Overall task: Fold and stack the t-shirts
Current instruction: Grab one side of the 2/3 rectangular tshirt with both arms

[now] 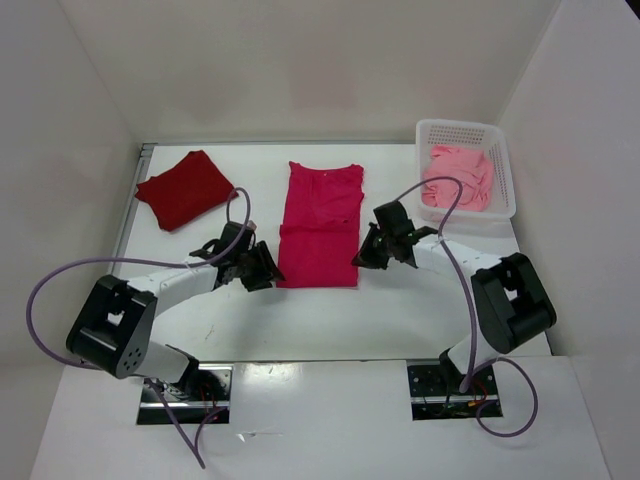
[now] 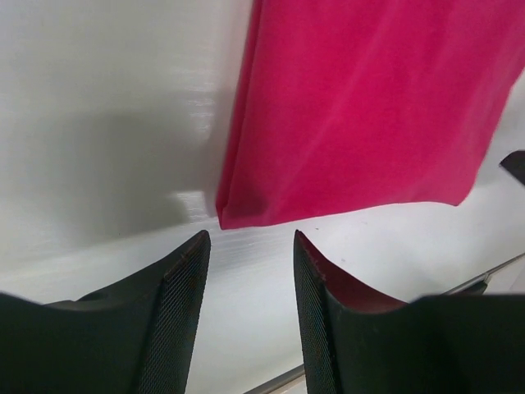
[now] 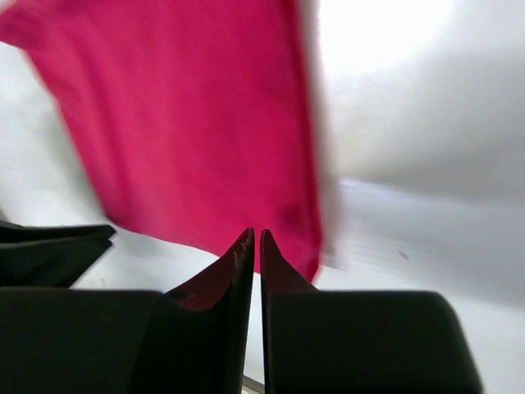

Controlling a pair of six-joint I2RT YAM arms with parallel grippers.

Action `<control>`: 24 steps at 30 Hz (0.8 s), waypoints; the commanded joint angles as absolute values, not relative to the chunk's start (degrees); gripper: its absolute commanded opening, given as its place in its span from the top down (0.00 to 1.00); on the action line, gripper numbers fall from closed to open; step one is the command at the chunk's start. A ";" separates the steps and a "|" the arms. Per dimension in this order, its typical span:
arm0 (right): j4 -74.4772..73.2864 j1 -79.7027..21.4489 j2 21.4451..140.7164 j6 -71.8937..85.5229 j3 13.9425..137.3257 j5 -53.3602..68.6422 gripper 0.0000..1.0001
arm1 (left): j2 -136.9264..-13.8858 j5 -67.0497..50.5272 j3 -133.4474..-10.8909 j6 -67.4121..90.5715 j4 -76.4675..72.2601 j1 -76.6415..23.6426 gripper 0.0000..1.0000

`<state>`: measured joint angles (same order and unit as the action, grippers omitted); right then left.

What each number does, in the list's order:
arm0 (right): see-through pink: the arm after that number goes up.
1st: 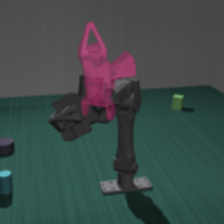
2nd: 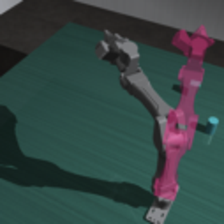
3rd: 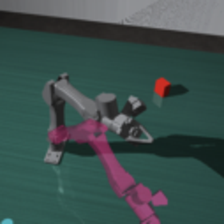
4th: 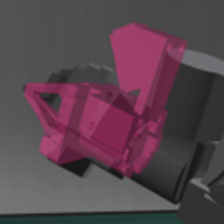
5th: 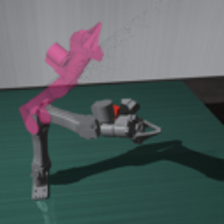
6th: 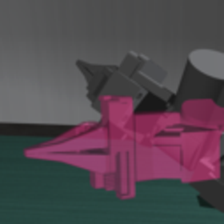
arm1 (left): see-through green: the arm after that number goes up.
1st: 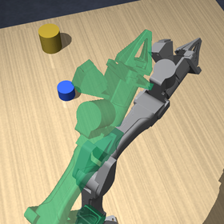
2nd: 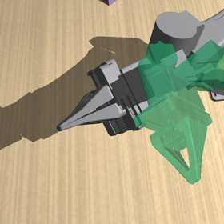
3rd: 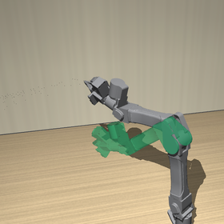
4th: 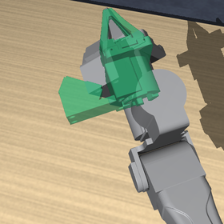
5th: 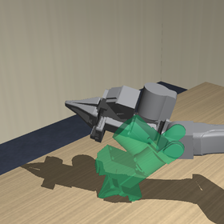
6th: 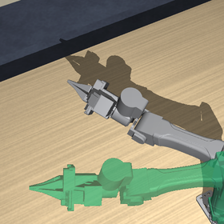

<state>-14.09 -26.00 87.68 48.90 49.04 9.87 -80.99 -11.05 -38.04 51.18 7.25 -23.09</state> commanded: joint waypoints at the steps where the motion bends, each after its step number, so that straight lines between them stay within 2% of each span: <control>1: -10.72 -27.50 87.11 50.45 45.54 9.77 0.89 | -83.41 -13.80 -37.79 50.71 4.66 -22.76 0.47; 2: -10.72 -27.51 86.23 51.23 44.57 9.23 0.84 | -84.10 -13.80 -37.79 50.71 4.05 -22.76 0.47; 3: -11.24 -27.51 85.52 51.94 43.86 8.53 0.69 | -84.11 -13.28 -37.79 50.71 3.26 -22.76 0.46; 4: -11.25 -27.51 84.21 51.94 42.90 7.83 0.64 | -84.89 -13.27 -37.79 50.71 3.25 -22.76 0.46; 10: -9.94 -28.03 86.21 51.94 40.61 9.58 0.63 | -88.33 -13.27 -37.79 50.71 2.11 -22.76 0.46; 13: -9.41 -28.04 86.84 51.94 39.74 10.19 0.58 | -88.86 -11.96 -37.79 50.71 1.58 -22.76 0.50; 17: -6.77 -28.04 89.29 52.99 39.20 12.91 0.58 | -89.99 -12.21 -37.79 50.71 0.44 -22.76 0.60; 20: -6.24 -28.04 90.35 53.00 38.67 12.31 0.71 | -90.00 -11.69 -37.79 50.71 0.96 -22.76 0.73; 21: -6.24 -28.04 90.35 53.00 39.19 12.30 0.83 | -89.30 -11.69 -37.79 50.71 0.97 -22.76 0.78; 22: -6.24 -28.04 90.35 53.00 39.20 11.52 0.88 | -89.30 -11.69 -37.79 50.19 1.49 -22.76 0.86; 24: -6.85 -28.04 89.39 53.00 39.20 10.99 0.98 | -87.98 -11.69 -37.79 49.66 2.98 -22.76 0.94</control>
